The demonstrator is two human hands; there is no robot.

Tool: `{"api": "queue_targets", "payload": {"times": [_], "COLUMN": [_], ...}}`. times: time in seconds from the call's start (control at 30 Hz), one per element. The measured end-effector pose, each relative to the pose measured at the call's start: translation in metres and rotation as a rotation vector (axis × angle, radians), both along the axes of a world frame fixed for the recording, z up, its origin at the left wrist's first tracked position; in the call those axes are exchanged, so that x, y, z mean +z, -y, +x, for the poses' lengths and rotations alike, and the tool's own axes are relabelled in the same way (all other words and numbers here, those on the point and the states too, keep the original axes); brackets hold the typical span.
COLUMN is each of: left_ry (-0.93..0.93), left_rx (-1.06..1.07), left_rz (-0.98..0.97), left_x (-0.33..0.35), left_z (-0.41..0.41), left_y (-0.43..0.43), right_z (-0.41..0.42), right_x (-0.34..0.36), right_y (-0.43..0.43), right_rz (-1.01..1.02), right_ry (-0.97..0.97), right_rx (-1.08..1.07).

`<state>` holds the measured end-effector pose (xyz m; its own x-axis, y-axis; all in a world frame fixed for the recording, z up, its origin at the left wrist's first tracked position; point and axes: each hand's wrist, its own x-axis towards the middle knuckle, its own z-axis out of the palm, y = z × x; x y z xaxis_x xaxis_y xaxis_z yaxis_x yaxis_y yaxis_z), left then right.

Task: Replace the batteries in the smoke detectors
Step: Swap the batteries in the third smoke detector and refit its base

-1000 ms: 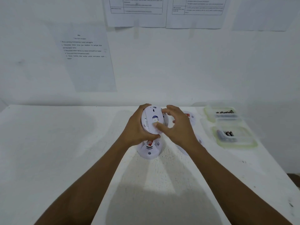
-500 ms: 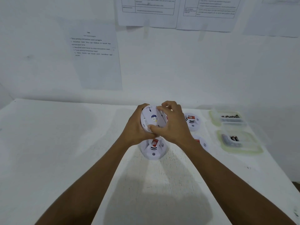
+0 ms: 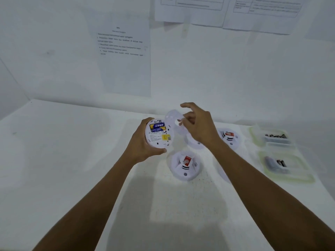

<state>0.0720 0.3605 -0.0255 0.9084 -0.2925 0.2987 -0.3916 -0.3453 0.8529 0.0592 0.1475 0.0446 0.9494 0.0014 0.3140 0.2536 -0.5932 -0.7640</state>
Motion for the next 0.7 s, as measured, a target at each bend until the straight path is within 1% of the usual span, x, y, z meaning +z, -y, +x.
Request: {"api": "queue_targets", "payload": {"times": [0.07, 0.17, 0.27, 0.33, 0.43, 0.5, 0.53, 0.63, 0.7], "left_ry": [-0.007, -0.01, -0.006, 0.001, 0.016, 0.031, 0.036, 0.045, 0.06], "left_rx": [0.015, 0.04, 0.063, 0.068, 0.057, 0.045, 0.039, 0.006, -0.033], "left_rz": [0.008, 0.014, 0.02, 0.017, 0.002, -0.005, -0.002, 0.003, 0.018], "left_x": [-0.003, -0.006, -0.006, -0.005, -0.002, 0.001, 0.002, 0.007, 0.014], "left_z": [0.001, 0.0, -0.002, -0.003, -0.003, -0.002, -0.001, 0.001, 0.002], "left_y": [-0.014, -0.034, -0.046, -0.052, -0.057, -0.055, -0.053, -0.038, -0.02], "right_z": [0.02, 0.05, 0.072, 0.082, 0.086, 0.079, 0.073, 0.044, 0.021], "right_x": [-0.005, -0.02, -0.038, -0.048, -0.057, -0.054, -0.049, -0.025, -0.009], "right_y": [0.006, 0.003, -0.011, -0.02, -0.025, -0.026, -0.027, -0.034, -0.04], "right_rz": [-0.07, -0.256, -0.413, -0.447, -0.414, -0.393, -0.35, -0.104, -0.07], "right_ry": [-0.07, -0.198, -0.216, -0.219, -0.263, -0.207, -0.149, -0.009, 0.007], "right_rx": [0.021, 0.081, 0.112, 0.081, -0.002, -0.018, -0.022, -0.004, 0.054]}}
